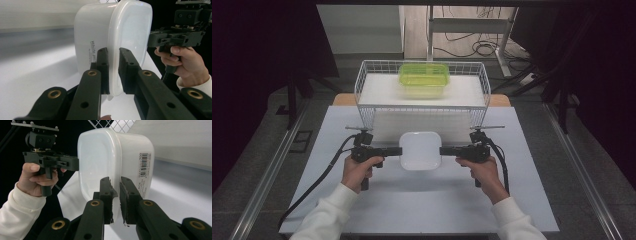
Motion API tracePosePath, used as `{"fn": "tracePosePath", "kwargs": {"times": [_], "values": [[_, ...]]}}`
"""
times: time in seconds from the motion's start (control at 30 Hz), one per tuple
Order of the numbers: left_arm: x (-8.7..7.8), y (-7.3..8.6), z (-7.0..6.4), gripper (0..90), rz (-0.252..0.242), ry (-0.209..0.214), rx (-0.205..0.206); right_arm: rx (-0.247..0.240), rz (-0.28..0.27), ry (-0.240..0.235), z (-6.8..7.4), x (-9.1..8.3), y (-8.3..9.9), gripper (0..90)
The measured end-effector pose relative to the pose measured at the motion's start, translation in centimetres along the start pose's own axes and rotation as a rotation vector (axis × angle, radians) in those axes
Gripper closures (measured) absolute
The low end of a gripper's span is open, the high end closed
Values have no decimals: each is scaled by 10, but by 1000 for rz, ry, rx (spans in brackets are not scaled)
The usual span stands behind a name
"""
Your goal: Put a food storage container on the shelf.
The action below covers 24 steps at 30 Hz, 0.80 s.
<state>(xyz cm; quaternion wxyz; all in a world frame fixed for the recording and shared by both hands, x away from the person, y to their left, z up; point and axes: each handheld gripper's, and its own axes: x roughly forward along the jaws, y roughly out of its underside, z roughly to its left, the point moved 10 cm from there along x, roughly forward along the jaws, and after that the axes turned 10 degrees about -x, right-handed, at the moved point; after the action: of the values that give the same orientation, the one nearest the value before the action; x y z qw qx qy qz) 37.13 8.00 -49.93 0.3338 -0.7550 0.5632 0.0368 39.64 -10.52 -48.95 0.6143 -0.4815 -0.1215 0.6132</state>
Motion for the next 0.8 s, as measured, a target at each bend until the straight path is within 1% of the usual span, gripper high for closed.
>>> {"fn": "tracePosePath", "kwargs": {"times": [0.27, 0.3, 0.33, 0.47, 0.8], "values": [[-3, -6, -4, 796, -10, -1, 8, -1, -5, -4, 1, 0, -6, 798], [-4, -8, -6, 796, -12, 0, 12, 1, -5, -4, 2, -1, -7, 798], [-5, -9, -7, 796, -14, 1, 11, -10, -13, -3, 2, -2, -10, 798], [-9, -17, -15, 796, -25, 10, 25, -28, -19, 0, 6, -6, -19, 798], [-23, -35, -35, 797, -48, 7, 67, -66, -48, -4, 21, -16, -44, 799]]}}
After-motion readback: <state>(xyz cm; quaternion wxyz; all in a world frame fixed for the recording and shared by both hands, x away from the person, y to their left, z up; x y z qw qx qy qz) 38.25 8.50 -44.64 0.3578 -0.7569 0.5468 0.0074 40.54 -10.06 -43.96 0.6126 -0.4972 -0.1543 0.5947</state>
